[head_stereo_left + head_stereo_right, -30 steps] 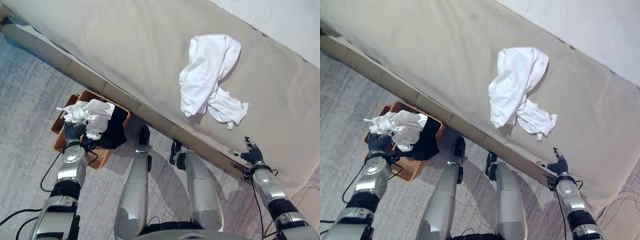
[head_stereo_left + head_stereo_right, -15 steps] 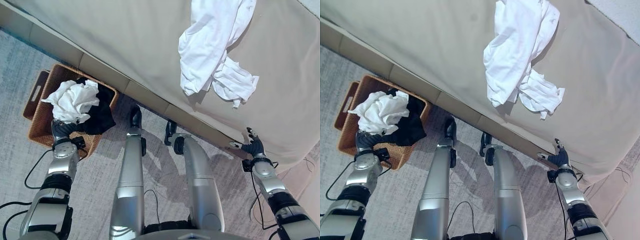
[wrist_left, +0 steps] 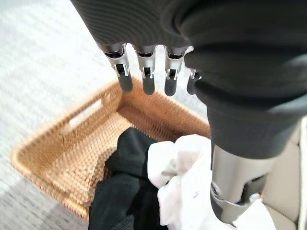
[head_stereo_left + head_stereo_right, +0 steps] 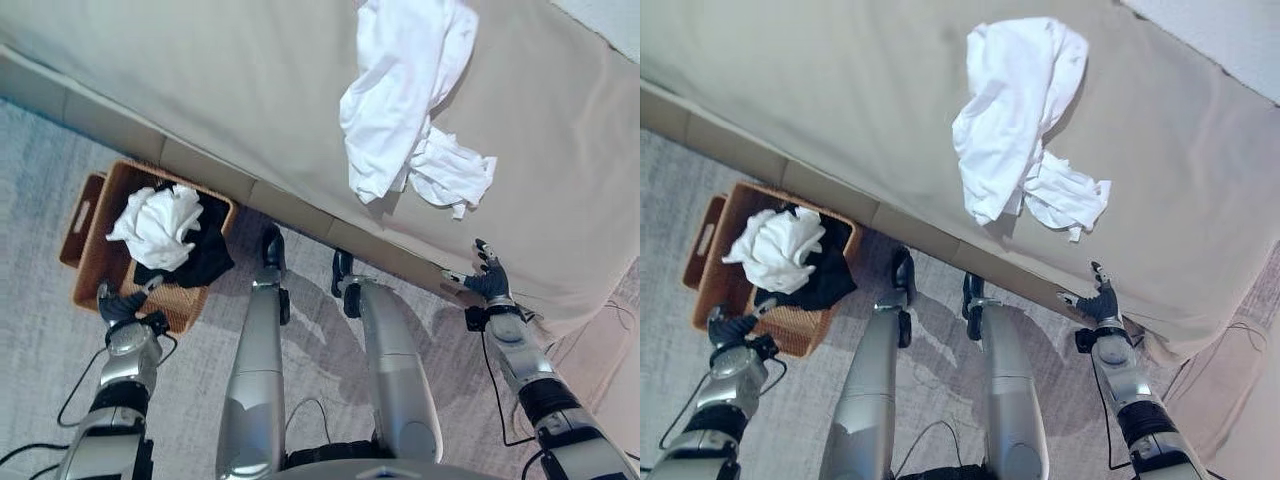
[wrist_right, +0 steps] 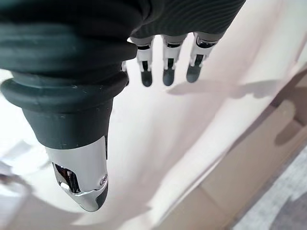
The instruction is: Pick up clothes into the bucket
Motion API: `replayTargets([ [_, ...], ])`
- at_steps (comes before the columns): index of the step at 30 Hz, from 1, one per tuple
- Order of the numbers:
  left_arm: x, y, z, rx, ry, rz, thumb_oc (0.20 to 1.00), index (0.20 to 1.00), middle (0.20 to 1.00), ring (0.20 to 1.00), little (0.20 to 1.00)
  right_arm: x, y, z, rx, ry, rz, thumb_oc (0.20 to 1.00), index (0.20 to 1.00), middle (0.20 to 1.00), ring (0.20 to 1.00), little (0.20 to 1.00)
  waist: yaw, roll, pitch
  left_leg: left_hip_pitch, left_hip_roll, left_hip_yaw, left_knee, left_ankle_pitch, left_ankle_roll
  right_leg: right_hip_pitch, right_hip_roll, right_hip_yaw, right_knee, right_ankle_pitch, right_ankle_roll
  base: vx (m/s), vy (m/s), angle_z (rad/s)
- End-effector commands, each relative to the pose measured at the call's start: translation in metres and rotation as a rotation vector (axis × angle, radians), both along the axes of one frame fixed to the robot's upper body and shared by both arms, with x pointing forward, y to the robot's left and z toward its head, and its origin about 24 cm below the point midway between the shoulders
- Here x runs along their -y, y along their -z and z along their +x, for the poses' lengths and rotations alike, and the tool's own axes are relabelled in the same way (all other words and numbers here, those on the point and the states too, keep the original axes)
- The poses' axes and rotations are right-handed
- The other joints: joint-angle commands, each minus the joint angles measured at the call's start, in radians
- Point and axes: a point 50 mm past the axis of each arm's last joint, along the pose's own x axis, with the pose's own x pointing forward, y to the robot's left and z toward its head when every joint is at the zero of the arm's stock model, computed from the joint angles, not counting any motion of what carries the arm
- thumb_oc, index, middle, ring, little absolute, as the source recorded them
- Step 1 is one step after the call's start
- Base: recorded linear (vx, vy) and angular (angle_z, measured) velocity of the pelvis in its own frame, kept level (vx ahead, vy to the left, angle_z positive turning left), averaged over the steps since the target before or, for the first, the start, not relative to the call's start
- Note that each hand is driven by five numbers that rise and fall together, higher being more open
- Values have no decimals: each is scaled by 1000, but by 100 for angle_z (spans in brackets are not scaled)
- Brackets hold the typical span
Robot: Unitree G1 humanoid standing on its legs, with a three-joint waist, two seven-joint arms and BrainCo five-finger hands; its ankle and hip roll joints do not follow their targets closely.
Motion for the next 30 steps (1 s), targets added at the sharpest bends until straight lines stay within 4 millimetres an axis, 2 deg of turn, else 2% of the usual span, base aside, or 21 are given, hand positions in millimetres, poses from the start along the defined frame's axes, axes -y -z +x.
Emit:
replayTargets([
  [1, 2, 20, -16, -75, -16, -7, 1000, 1000, 1000, 1000, 1000, 24, -19, -5, 83, 26, -73, 1000, 1000, 1000, 1000, 1000, 17, 90, -20, 111, 8, 3, 21, -91, 35, 88, 16, 31, -177, 117, 36, 29, -45, -15],
  [3, 10, 24, -18, -46, 13, -34, 1000, 1000, 1000, 1000, 1000, 25, -24, -6, 108, 22, -72, 1000, 1000, 1000, 1000, 1000, 17, 112, -32, 201, 7, 4, -51, -67, 27, 169, 21, 35, -229, 129, 38, 21, -56, -6],
  [4, 17, 25, -18, -12, 42, -47, 1000, 1000, 1000, 1000, 1000, 26, -24, -8, 116, 25, -59, 1000, 1000, 1000, 1000, 1000, 17, 120, -43, 237, 11, 13, -98, -21, 23, 199, 20, 28, -263, 165, 36, 18, -61, -2],
  [6, 32, 28, -19, 18, 120, -67, 1000, 1000, 1000, 1000, 1000, 29, -22, -13, 115, 27, -40, 1000, 1000, 1000, 1000, 1000, 20, 141, -75, 330, 13, 11, -181, 5, 11, 282, 22, 24, -321, 174, 40, 92, -83, -6],
  [8, 43, 33, -22, 49, 189, -110, 1000, 1000, 1000, 1000, 1000, 32, -17, -21, 106, 26, -12, 1000, 1000, 1000, 1000, 1000, 22, 157, -124, 416, 15, 4, -265, 31, -2, 361, 25, 17, -375, 181, 47, 214, -125, -4],
  [9, 56, 41, -26, 41, 248, -156, 1000, 1000, 1000, 1000, 1000, 33, -8, -30, 69, 22, -11, 1000, 1000, 1000, 1000, 1000, 24, 167, -176, 486, 19, 0, -328, 50, -12, 435, 26, 9, -427, 184, 52, 190, -119, 1],
  [10, 56, 41, -26, 41, 248, -156, 1000, 1000, 1000, 1000, 1000, 33, -8, -30, 69, 22, -11, 1000, 1000, 1000, 1000, 1000, 24, 168, -177, 485, 20, 0, -332, 55, -12, 435, 26, 9, -432, 188, 52, 187, -114, 5],
  [12, 71, 50, -29, 19, 302, -193, 1000, 1000, 1000, 1000, 1000, 33, -2, -35, 38, 11, -20, 1000, 1000, 1000, 1000, 1000, 27, 179, -220, 543, 21, -1, -378, 64, -14, 489, 25, 3, -470, 189, 55, 146, -87, 5],
  [13, 82, 63, -37, -53, 344, -219, 1000, 1000, 1000, 1000, 1000, 33, 3, -38, 5, -4, -35, 1000, 1000, 1000, 1000, 1000, 30, 191, -263, 583, 21, 0, -409, 71, -15, 527, 29, 2, -493, 187, 55, 134, -78, 8],
  [14, 82, 64, -37, -53, 345, -219, 1000, 1000, 1000, 1000, 1000, 33, 3, -38, 5, -3, -36, 1000, 1000, 1000, 1000, 1000, 30, 192, -262, 586, 21, 0, -411, 71, -15, 529, 29, 2, -494, 187, 55, 169, -88, 9],
  [15, 88, 77, -48, -158, 374, -210, 1000, 1000, 1000, 1000, 1000, 32, 4, -40, -15, -28, -78, 1000, 1000, 1000, 1000, 1000, 32, 202, -293, 619, 21, 0, -439, 80, -18, 556, 33, -2, -500, 181, 53, 75, -42, 4],
  [17, 89, 77, -48, -158, 375, -210, 1000, 1000, 1000, 1000, 1000, 32, 4, -40, -16, -28, -78, 1000, 1000, 1000, 1000, 1000, 32, 203, -292, 622, 21, 0, -441, 81, -18, 559, 33, -2, -501, 180, 53, 64, -46, -1],
  [19, 101, 92, -62, -294, 437, -164, 1000, 1000, 1000, 1000, 1000, 29, -3, -35, -14, -69, -200, 1000, 1000, 1000, 1000, 1000, 37, 211, -323, 658, 26, 5, -463, 86, -22, 593, 33, -10, -509, 171, 51, 92, -87, 3],
  [20, 109, 97, -68, -369, 507, -93, 1000, 1000, 1000, 1000, 1000, 25, -14, -29, 28, -96, -246, 1000, 1000, 1000, 1000, 1000, 41, 215, -334, 669, 26, 6, -462, 84, -22, 604, 32, -13, -509, 169, 51, 53, -55, 10],
  [23, 113, 98, -69, -395, 547, -47, 1000, 1000, 1000, 1000, 1000, 25, -19, -27, 42, -97, -286, 1000, 1000, 1000, 1000, 1000, 43, 219, -334, 670, 25, 7, -458, 81, -20, 602, 32, -12, -505, 167, 50, 14, -18, 4],
  [24, 120, 95, -66, -407, 651, 38, 1000, 1000, 1000, 1000, 1000, 23, -27, -21, 70, -111, -330, 1000, 1000, 1000, 1000, 1000, 47, 225, -330, 659, 20, 7, -451, 80, -17, 586, 30, -9, -493, 164, 49, 0, 0, 0],
  [25, 122, 95, -66, -412, 677, 60, 1000, 1000, 1000, 1000, 1000, 23, -30, -18, 79, -108, -353, 1000, 1000, 1000, 1000, 1000, 50, 227, -329, 650, 18, 6, -448, 80, -15, 575, 29, -9, -486, 162, 49, -28, -39, 1],
  [30, 139, 96, -70, -416, 804, 71, 1000, 1000, 1000, 1000, 1000, 29, -49, 3, 102, -96, -498, 1000, 1000, 1000, 1000, 1000, 67, 248, -304, 615, 15, -11, -437, 86, -8, 528, 26, -20, -436, 147, 44, -16, -10, -1],
])
